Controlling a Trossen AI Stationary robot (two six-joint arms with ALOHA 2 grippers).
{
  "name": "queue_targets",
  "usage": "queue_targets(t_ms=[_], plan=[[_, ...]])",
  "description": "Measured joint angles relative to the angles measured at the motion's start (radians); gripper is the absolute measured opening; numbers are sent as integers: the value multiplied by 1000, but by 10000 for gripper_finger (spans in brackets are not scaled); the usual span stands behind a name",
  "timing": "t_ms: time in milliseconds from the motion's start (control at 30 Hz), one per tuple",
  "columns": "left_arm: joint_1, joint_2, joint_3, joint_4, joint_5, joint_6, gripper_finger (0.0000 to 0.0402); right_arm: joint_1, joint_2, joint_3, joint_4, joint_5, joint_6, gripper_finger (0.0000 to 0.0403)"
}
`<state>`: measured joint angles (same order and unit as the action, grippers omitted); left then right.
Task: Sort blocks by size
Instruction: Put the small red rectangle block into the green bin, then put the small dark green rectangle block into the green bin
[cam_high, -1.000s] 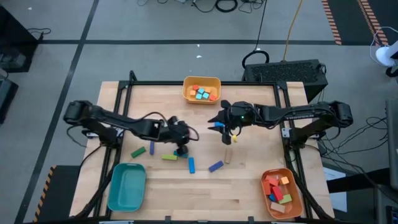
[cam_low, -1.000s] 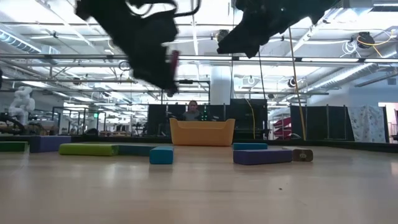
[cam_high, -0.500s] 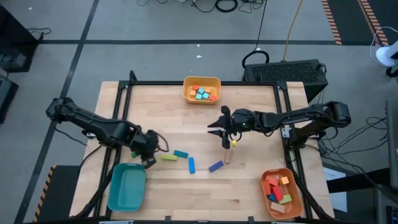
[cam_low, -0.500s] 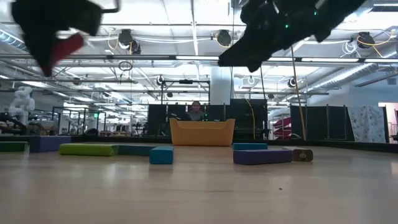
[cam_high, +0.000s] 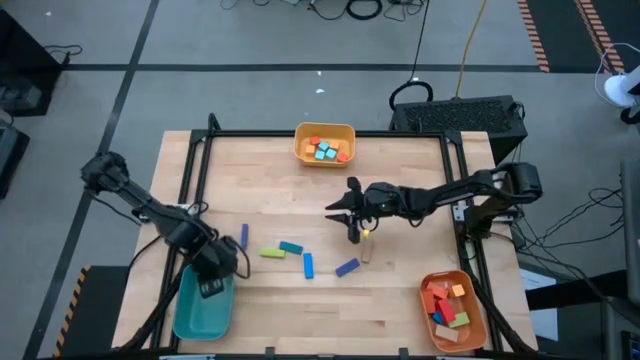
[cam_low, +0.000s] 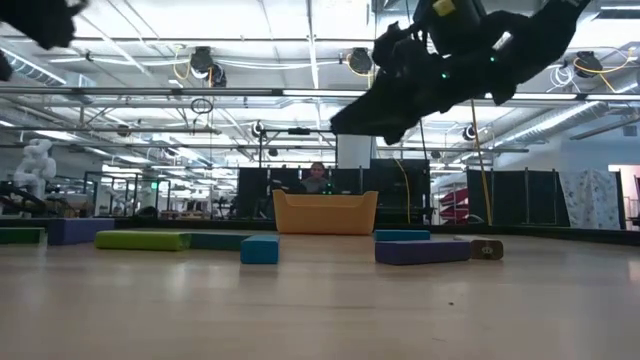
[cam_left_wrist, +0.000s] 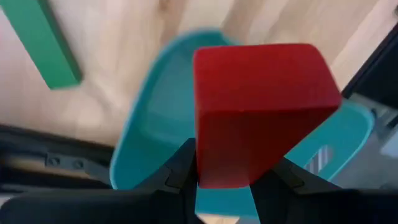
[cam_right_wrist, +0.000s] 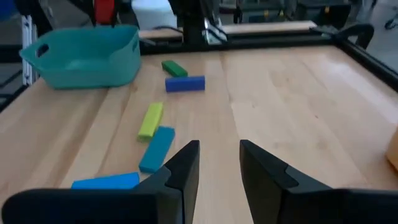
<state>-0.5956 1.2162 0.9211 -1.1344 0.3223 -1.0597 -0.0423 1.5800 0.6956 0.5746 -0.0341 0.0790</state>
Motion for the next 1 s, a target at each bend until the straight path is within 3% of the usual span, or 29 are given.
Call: queue_targets(t_ms=[133,267,467,600,1000], plan=[[-55,44,0,0,24,-31,110,13,66,2,159,-47,28,98],[-98,99,0,2,25,-59,119,25,153,49,171,-51,52,98],[-137,176,0,2,16,-60,215,42,241,137,139,-50,48,98],[-147,215,0,-5,12,-47,256,51,253,168,100,-50,35,98],[-145,209,0,-9,9,46,269,52,251,171,92,-50,33,98]])
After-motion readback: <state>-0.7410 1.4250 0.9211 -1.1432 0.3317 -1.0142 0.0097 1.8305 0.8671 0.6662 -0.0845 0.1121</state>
